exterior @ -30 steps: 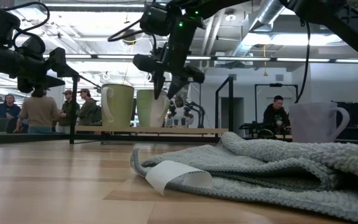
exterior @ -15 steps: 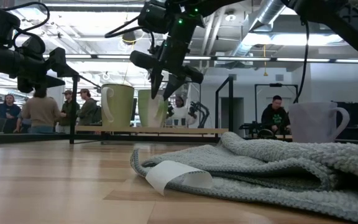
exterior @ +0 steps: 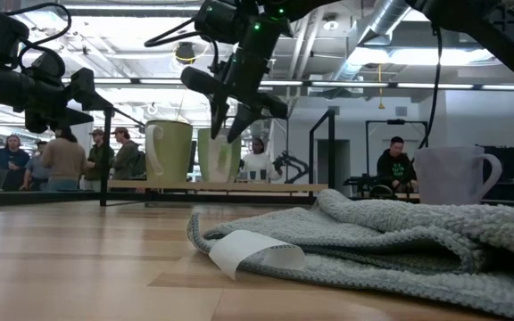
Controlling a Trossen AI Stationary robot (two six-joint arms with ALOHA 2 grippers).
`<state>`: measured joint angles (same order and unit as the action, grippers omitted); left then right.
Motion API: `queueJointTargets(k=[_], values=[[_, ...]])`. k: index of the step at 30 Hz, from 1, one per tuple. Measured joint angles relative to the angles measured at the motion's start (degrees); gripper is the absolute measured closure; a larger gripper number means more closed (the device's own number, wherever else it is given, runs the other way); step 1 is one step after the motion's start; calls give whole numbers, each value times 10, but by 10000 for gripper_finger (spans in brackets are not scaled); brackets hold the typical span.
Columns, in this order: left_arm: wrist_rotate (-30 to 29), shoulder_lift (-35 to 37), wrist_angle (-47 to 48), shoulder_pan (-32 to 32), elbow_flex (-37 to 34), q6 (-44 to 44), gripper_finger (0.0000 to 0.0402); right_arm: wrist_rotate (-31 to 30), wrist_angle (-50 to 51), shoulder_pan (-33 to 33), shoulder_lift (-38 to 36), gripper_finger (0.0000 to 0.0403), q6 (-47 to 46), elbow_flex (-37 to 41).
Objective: Stack small to large cups/mugs on shelf
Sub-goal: Put the green mug with white handle on the shelf
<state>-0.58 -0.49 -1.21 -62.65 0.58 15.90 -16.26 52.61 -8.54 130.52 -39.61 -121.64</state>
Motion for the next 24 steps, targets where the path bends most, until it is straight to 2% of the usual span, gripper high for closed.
queueJointTargets(k=[7,24], values=[[0,0,0,0,0,0,97,24,-25,1,0,236,5,0],[0,0,0,0,0,0,97,28,-45,2,0,236,11,0]])
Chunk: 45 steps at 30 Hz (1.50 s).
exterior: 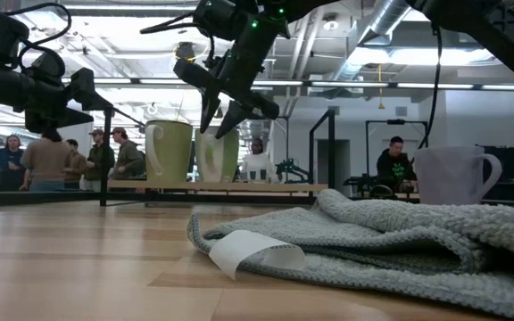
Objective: Stack small to large cups/mugs on shelf
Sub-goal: Put the green mug with white handle on the shelf, then put the blue mug on the shelf
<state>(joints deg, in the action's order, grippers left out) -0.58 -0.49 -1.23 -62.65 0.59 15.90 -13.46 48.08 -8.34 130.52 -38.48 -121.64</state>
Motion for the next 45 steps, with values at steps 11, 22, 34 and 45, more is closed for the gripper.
queueJointTargets(k=[11,22,34,45], values=[[0,0,0,0,0,0,97,1,6,0,-3,236,15,0],[0,0,0,0,0,-2,97,-18,56,9,-50,236,26,1],[0,0,0,0,0,-2,97,-132,200,66,-181,236,30,0],[0,0,0,0,0,-2,97,-229,383,158,-278,236,-103,0]])
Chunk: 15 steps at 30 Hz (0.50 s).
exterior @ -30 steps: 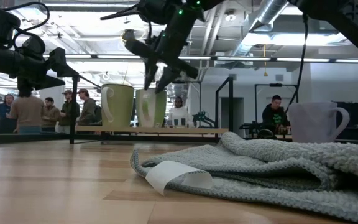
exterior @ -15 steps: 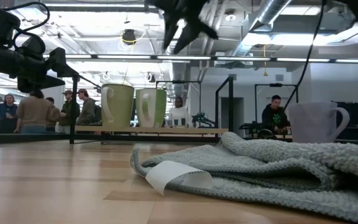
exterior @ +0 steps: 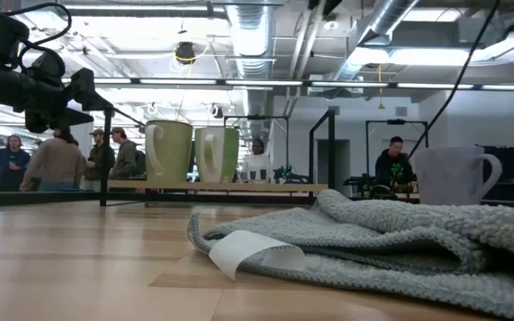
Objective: Stack small to large cups/mugs on shelf
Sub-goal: Put the blue mug on the shelf
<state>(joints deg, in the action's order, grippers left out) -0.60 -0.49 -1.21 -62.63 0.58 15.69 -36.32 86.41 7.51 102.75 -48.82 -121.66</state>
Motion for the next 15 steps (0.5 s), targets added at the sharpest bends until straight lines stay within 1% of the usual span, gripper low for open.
queueJointTargets(k=[2,3,6,9,15], values=[[0,0,0,0,0,0,97,0,38,16,-6,236,-31,0],[0,0,0,0,0,0,97,-1,39,23,-8,236,-42,1],[0,0,0,0,0,0,97,2,38,40,-21,236,-35,12],[0,0,0,0,0,0,97,-1,36,51,-33,236,-15,10],[0,0,0,1,0,3,97,2,36,70,-43,236,75,10]])
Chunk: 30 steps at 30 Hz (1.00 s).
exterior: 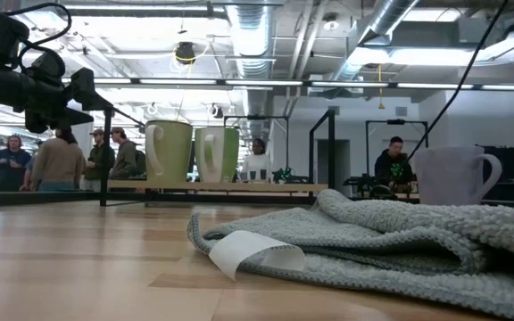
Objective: Stack small to large cups/mugs on shelf
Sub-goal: Put the blue mug on the shelf
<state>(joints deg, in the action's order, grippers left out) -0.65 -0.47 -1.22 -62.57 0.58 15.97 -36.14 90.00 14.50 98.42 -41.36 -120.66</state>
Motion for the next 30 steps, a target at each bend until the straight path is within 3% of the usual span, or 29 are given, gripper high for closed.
queueJointTargets(k=[11,25,30], values=[[0,0,0,0,0,-2,97,-4,0,-34,-4,236,175,0],[0,0,0,0,0,-3,97,3,0,-233,-4,236,361,0],[0,0,0,0,0,-3,97,45,-9,-291,-42,236,376,3]])
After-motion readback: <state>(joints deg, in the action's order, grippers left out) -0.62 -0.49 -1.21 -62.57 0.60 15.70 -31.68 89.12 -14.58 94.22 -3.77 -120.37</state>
